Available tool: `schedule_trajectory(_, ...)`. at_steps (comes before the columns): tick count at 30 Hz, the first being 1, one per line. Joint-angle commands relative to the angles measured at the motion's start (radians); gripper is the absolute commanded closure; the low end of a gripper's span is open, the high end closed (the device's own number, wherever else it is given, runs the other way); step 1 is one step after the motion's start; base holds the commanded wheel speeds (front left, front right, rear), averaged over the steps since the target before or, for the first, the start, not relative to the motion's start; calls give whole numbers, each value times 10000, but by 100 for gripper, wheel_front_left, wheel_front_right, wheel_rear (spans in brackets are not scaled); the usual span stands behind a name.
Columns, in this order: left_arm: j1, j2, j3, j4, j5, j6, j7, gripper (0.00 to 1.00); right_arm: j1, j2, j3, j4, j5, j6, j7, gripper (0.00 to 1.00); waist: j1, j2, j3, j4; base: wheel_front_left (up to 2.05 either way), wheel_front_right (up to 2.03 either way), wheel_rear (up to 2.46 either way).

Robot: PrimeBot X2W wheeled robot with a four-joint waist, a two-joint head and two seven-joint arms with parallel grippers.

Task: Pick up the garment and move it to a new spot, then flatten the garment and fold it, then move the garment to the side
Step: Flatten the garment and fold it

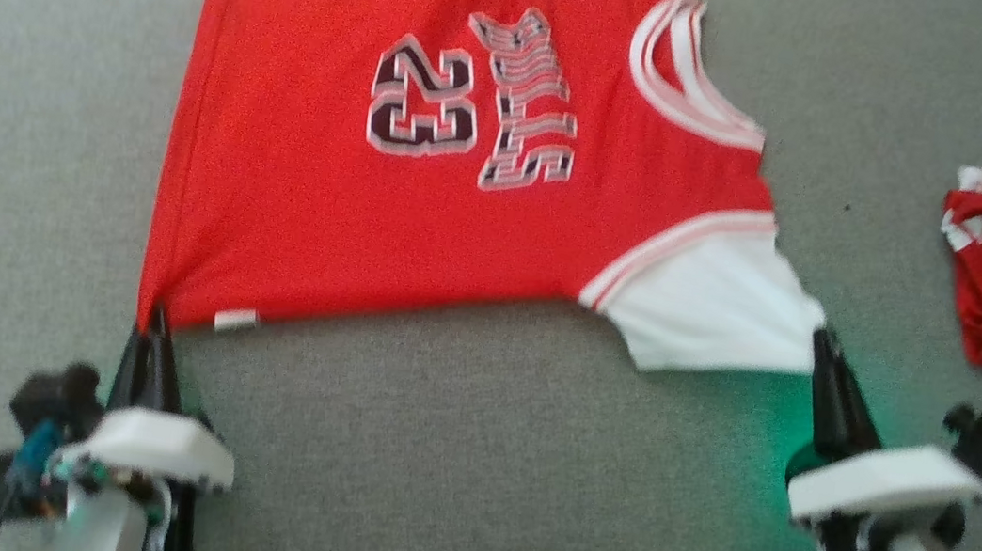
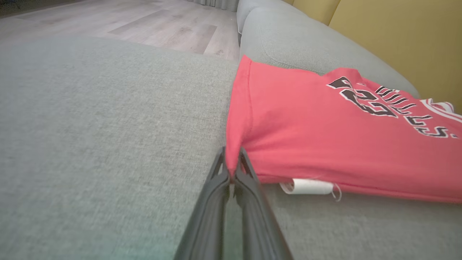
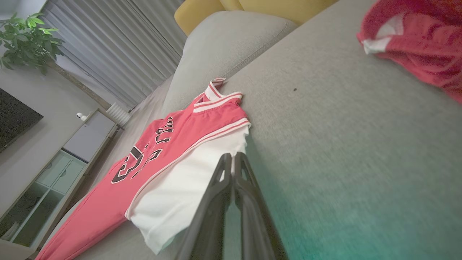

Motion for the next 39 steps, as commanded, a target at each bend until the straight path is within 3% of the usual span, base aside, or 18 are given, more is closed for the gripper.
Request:
schedule_trajectory(1, 137, 196, 329, -286, -76, 55, -52, 100, 75, -192, 131, -304, 78, -7, -66, 100, 2, 0, -277, -51, 0, 0, 0)
schedule_trajectory(10, 2151, 192, -832, -1134, -805, 285, -52, 100, 1964, -420, 460, -642, 503, -7, -66, 100, 2, 0, -1064, 196, 0, 0, 0)
schedule_trajectory(19, 2851, 192, -1073, -2220, -914, 544, -53, 100, 2660, -920, 257, -1248, 633, -7, -66, 100, 2, 0, -1116, 340, 0, 0, 0)
schedule_trajectory(28, 1039, 191, -1364, -2446, -804, 354, -53, 100, 562, -571, -78, -1989, 587, -7, -27, 100, 2, 0, -390, 572, 0, 0, 0)
schedule_trajectory(39, -1096, 191, -1537, -1047, -914, 609, -53, 100, -2230, -80, -231, 36, 308, -7, 139, 100, 2, 0, 413, 928, 0, 0, 0)
